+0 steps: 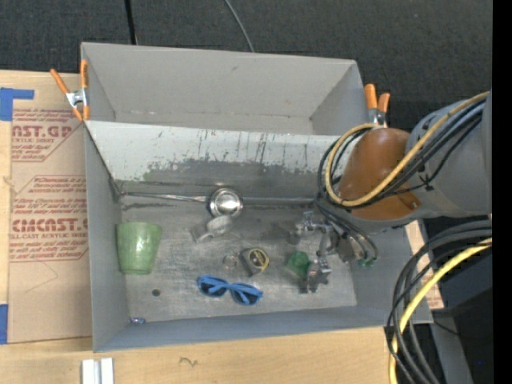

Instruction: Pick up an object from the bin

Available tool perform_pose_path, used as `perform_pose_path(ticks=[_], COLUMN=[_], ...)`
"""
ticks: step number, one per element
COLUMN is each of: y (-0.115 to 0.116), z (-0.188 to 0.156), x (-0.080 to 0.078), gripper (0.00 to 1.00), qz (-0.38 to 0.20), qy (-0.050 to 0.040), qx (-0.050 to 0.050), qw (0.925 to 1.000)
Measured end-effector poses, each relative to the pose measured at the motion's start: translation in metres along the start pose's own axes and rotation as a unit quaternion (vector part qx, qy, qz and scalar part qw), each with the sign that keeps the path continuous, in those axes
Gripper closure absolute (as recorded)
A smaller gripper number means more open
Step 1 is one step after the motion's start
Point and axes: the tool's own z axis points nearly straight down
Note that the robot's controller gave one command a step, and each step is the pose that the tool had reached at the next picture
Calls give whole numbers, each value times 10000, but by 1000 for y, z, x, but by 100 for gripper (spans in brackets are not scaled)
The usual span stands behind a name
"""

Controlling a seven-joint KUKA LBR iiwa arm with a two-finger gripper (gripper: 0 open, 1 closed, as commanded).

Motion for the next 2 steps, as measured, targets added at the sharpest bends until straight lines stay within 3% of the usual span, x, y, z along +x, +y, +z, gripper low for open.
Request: perform_pose_path(ticks=[1,2], y=[-3,-16], z=[-5,-143], x=[1,-33], gripper=[100,100], qz=[24,-1391], qy=[9,-23], qx=[12,11], qw=[10000,9903])
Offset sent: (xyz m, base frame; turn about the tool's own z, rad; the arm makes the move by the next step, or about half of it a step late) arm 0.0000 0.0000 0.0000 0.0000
